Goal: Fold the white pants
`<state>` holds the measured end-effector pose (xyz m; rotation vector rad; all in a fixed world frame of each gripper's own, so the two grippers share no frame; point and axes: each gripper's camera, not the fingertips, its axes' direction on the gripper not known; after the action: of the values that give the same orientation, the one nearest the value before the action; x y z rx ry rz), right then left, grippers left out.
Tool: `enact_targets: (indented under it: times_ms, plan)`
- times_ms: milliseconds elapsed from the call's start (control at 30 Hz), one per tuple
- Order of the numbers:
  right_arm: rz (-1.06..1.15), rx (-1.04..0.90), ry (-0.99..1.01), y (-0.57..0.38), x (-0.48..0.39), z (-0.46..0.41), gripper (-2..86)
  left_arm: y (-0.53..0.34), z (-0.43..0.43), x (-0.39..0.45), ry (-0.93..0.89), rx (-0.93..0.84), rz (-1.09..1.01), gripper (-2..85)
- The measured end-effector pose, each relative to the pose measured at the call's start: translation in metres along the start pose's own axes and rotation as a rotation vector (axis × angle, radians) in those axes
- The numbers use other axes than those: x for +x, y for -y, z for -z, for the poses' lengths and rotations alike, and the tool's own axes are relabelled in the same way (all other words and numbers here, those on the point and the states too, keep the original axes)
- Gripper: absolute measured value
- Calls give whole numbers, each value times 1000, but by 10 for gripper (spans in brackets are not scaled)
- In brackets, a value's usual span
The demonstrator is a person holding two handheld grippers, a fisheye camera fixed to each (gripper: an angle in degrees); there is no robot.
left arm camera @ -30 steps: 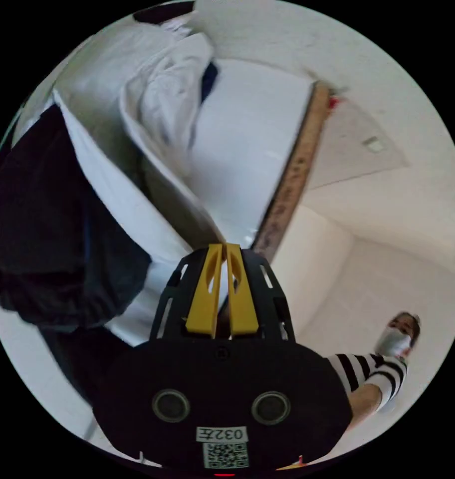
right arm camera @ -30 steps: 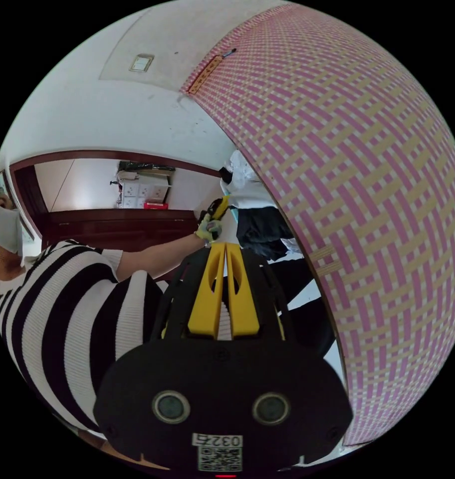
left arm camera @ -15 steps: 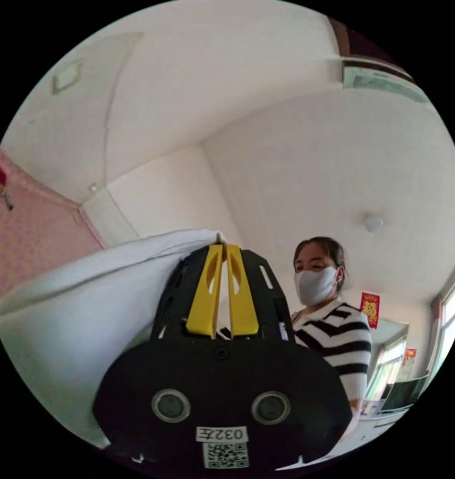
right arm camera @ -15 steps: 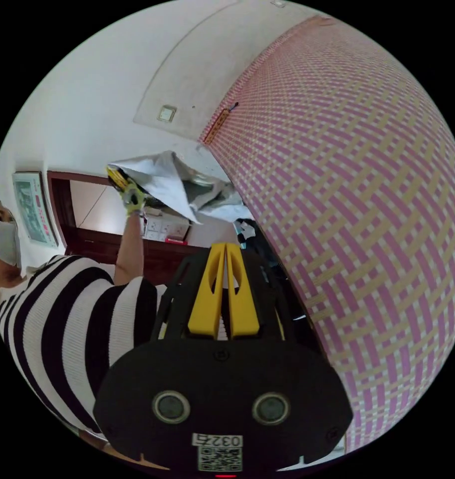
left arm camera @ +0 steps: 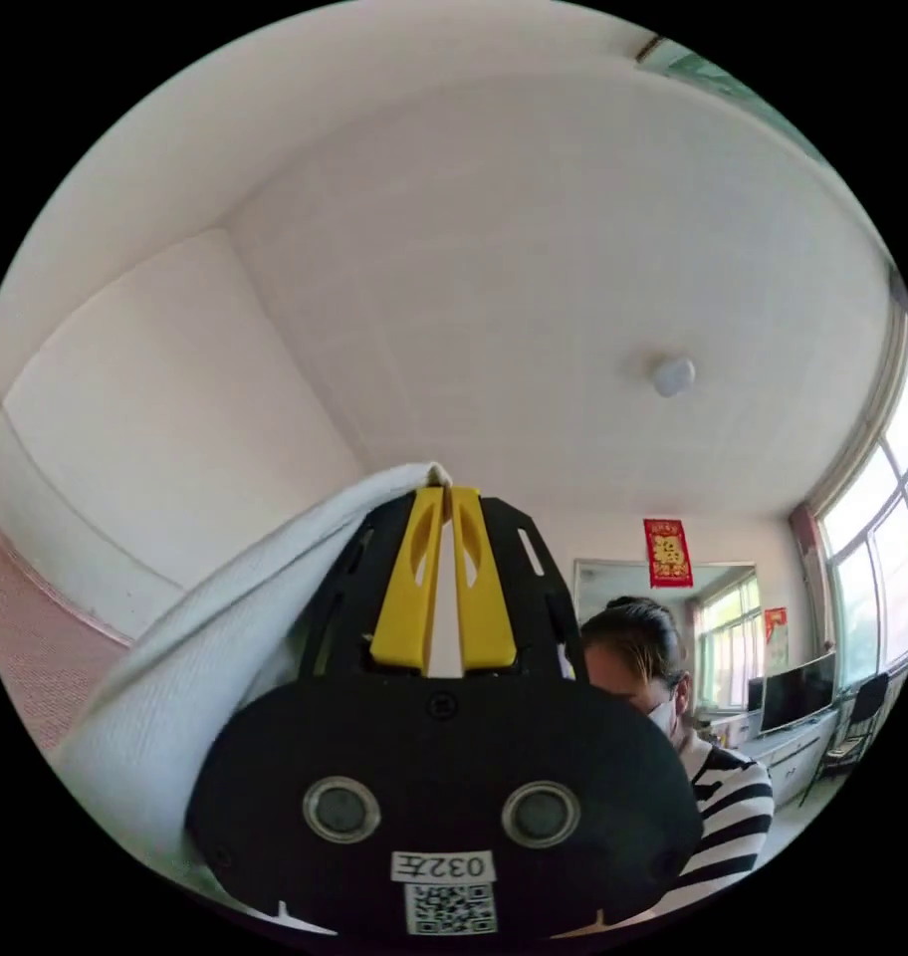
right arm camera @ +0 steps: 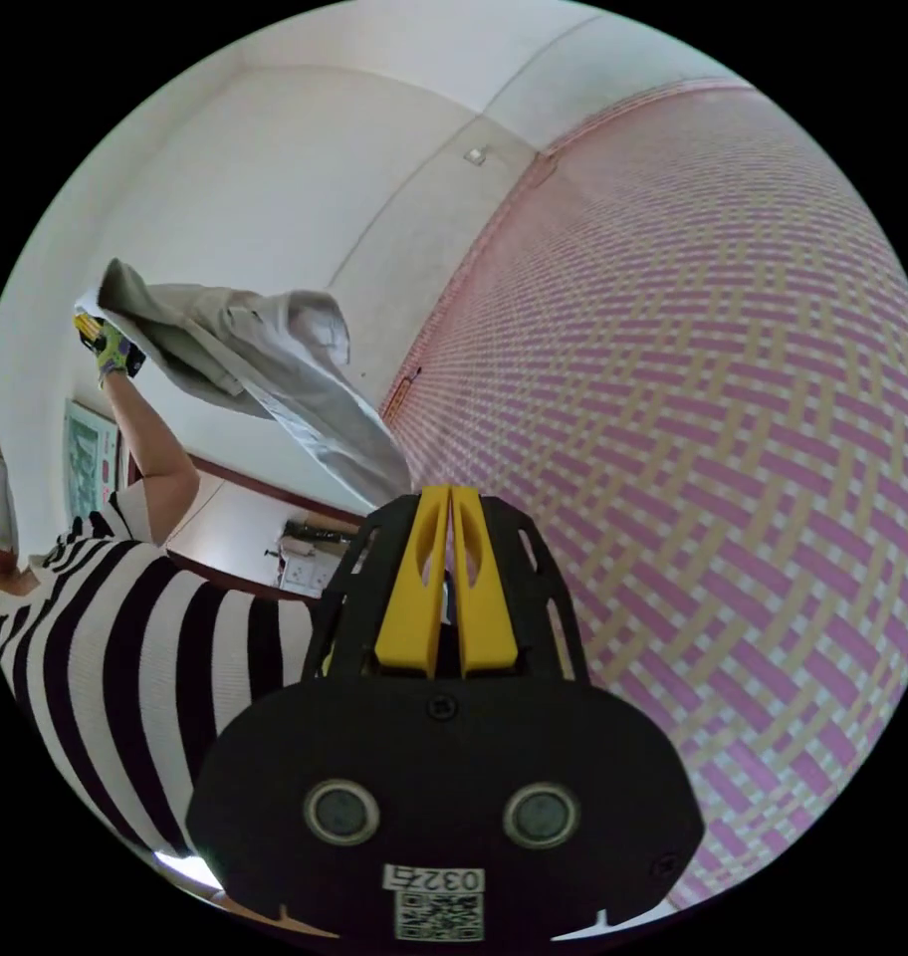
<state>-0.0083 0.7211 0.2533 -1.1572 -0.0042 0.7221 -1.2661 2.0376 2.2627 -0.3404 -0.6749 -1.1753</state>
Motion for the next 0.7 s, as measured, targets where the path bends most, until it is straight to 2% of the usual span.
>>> enact_targets:
  times_ms: [67,167,267,333,400,467,533,567,633,667,700]
  plan:
    - [-22,59,-17,-10,17,23,-10,-36,-48,-28,-54,-60,101,-9]
    - [-78,158,-57,-29,43,55,-10,-134,-121,-92,-51,-299,267,-5]
    - [-217,247,-157,-55,71,81,-10,-288,-176,-166,3,-727,539,17]
    - [-346,333,-235,-85,93,100,-10,-447,-196,-199,58,-1244,719,67]
    - [-421,384,-258,-110,107,110,-10,-544,-177,-202,31,-1484,775,58]
    - [-469,419,-259,-132,116,114,-10,-594,-129,-213,43,-1432,937,43]
    - [-511,419,-268,-154,120,106,-10,-613,-36,-236,123,-1125,1191,36]
    - [-514,417,-273,-157,119,102,-10,-611,-12,-240,136,-1033,1227,36]
    - [-499,389,-286,-163,114,81,-10,-591,82,-244,302,-778,1275,37]
    - [-493,378,-292,-162,112,74,-10,-585,102,-243,363,-755,1266,38]
    - [-478,356,-304,-158,108,60,-10,-573,139,-242,502,-756,1251,44]
